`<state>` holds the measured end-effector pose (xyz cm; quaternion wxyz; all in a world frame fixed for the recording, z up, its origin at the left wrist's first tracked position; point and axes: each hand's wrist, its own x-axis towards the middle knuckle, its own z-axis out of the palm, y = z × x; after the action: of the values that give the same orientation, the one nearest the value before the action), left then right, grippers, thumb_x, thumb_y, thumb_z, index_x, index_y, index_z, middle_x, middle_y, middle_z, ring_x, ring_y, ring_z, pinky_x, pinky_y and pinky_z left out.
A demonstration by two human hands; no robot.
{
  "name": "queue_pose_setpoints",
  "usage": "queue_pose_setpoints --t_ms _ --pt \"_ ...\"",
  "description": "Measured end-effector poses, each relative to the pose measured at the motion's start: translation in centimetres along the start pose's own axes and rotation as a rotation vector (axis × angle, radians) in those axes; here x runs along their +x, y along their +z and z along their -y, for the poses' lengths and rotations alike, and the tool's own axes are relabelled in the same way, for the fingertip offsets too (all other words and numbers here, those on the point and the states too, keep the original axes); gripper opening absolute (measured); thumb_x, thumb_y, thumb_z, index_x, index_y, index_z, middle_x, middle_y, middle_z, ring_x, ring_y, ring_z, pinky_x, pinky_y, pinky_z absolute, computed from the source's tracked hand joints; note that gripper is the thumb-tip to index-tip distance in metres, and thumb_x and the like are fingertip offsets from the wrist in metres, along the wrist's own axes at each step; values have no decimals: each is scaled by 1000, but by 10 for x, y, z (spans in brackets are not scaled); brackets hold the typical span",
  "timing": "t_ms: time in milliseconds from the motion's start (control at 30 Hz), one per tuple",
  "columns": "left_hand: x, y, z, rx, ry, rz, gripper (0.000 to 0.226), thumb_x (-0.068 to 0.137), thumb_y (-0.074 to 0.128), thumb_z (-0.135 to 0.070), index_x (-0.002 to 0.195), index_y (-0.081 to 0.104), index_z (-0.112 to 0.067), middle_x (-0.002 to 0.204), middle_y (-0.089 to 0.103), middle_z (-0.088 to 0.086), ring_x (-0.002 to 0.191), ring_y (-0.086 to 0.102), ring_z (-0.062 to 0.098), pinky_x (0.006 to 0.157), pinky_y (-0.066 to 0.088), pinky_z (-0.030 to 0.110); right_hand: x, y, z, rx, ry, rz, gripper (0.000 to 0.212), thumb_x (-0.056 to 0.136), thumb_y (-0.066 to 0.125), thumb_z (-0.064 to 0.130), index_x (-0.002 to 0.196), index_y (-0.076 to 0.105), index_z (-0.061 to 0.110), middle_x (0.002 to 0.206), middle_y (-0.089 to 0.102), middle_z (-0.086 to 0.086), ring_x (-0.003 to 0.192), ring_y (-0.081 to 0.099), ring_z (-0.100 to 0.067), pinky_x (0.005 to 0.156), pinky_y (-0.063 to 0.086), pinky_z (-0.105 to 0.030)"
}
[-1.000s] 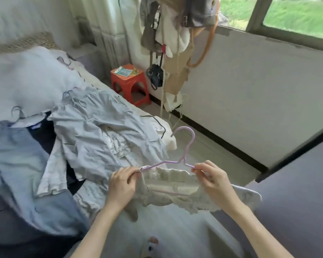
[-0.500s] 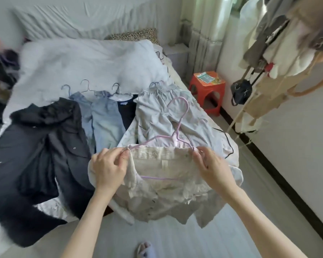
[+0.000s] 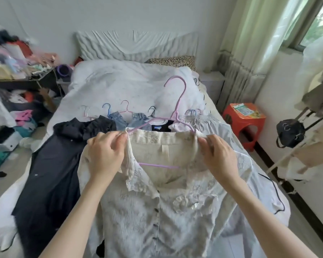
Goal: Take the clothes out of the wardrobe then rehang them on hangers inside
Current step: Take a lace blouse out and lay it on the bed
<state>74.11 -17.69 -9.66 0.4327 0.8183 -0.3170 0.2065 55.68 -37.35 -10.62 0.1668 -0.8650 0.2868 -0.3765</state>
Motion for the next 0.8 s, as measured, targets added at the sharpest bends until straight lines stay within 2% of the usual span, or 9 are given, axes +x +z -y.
queue_pose_setpoints --t_ms 167,300,400,467,533,600,667,733,800 --pt "71 27 12 43 88 -49 34 88 48 -37 91 70 -12 84 69 3 83 51 19 81 22 24 73 25 -7 37 -82 -22 31 92 42 38 77 51 13 72 53 0 65 48 -21 55 18 -26" --pt "135 68 16 39 97 -59 31 90 50 -35 92 70 -12 84 67 1 83 48 17 78 21 23 141 57 -22 1 -118 -89 41 92 35 40 81 55 6 75 58 -6 69 52 -24 55 27 -30" --pt "181 109 33 -6 45 93 25 92 55 -35 91 69 -14 70 57 -12 78 50 21 81 35 34 190 90 -47 8 -114 -68 42 91 35 41 80 56 6 75 58 -6 68 50 -24 56 33 -30" --pt "211 139 56 -26 -6 213 33 87 49 -54 90 67 -26 70 59 -9 81 56 29 77 47 43 221 114 -66 17 -90 -35 36 92 41 36 79 56 6 74 58 -6 67 49 -22 57 33 -30" --pt "234 175 84 6 -21 293 39 84 41 -63 87 62 -31 72 59 -6 78 56 35 67 51 44 247 144 -88 17 -58 12 29 94 46 31 80 57 7 76 58 -6 69 50 -23 56 36 -33" --pt "245 215 112 85 1 384 36 91 40 -54 86 57 -23 66 50 -10 68 56 32 59 49 39 263 179 -111 6 -9 93 24 95 50 27 82 59 8 78 60 -7 69 52 -26 55 38 -35" --pt "244 253 136 173 10 539 25 96 38 -40 85 48 -19 64 44 -12 61 52 22 59 38 33 267 220 -136 -28 29 188 22 95 50 24 86 62 8 81 62 -8 70 55 -28 55 38 -34" --pt "240 291 165 241 -5 688 19 99 34 -33 89 43 -20 71 51 -8 67 54 19 65 31 32 264 263 -161 -34 59 267 25 96 48 23 87 63 6 80 62 -9 70 57 -29 56 41 -35" --pt "242 326 191 303 -38 764 19 100 30 -32 92 42 -20 82 55 -4 73 54 18 68 32 32 265 304 -185 -41 78 323 33 94 39 26 81 60 4 75 60 -10 67 55 -32 57 41 -38"
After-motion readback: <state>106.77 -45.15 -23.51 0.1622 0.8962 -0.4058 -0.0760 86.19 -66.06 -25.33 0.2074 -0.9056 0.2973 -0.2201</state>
